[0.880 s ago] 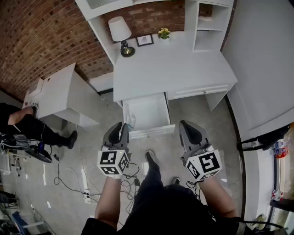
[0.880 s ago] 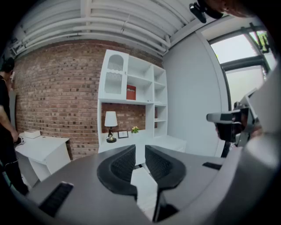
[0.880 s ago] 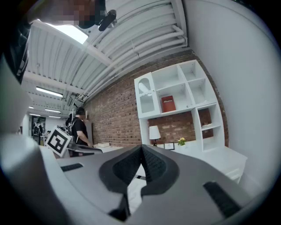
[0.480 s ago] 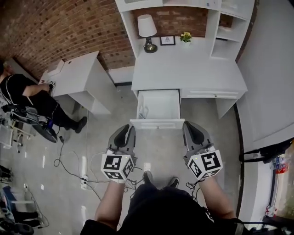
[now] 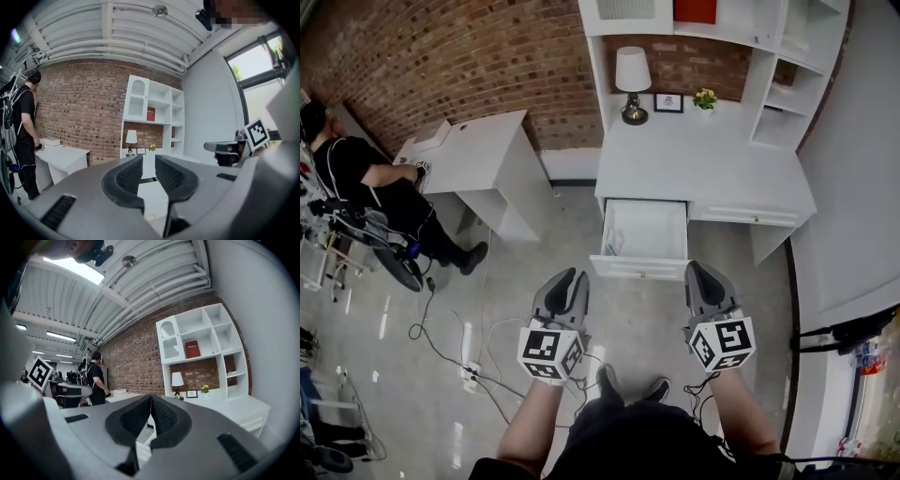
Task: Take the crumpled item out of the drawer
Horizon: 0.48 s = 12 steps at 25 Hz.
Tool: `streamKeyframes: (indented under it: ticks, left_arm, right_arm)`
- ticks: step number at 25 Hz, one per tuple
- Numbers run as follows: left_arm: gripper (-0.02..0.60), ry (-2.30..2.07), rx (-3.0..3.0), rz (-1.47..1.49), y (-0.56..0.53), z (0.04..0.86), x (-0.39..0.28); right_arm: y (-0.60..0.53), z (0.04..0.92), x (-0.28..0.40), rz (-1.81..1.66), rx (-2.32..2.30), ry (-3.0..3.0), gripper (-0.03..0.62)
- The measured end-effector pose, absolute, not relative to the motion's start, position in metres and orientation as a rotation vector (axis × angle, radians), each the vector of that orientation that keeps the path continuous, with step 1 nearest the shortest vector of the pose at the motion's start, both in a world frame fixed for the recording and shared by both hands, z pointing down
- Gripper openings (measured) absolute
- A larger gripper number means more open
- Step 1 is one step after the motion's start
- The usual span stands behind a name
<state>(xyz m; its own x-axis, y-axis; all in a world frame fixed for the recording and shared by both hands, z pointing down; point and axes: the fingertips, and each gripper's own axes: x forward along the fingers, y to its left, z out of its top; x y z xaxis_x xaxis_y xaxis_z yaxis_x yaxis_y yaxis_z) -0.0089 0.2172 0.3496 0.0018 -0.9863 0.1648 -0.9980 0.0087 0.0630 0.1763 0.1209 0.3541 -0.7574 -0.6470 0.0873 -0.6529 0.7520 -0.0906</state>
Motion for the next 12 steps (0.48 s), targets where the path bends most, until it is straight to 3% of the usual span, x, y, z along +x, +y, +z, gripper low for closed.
streamKeyframes:
  ticks: [2,5,8,12]
  left_arm:
    - [0.070,-2.105,2.105,0.077,0.225,0.349,-0.026]
    - [0.129,-2.091,2.102,0.044,0.235,0.351,-0.053]
    - [0.160,-2.078,2.108,0.000,0.243,0.350,-0.080]
    - [0.205,-2.037,2.151,-0.007,0.246,0.350,-0.105]
  right_arm:
    - [0.126,0.351,0.161,0.165,1.066,-2.886,0.002]
    - [0.134,0.344,0.135,0.161,1.058,-2.882,0.009]
    - [0.142,0.336,0.111,0.139,1.067,-2.871,0.078]
    - [0.150,0.332,0.086,0.098,1.097,-2.833,0.114]
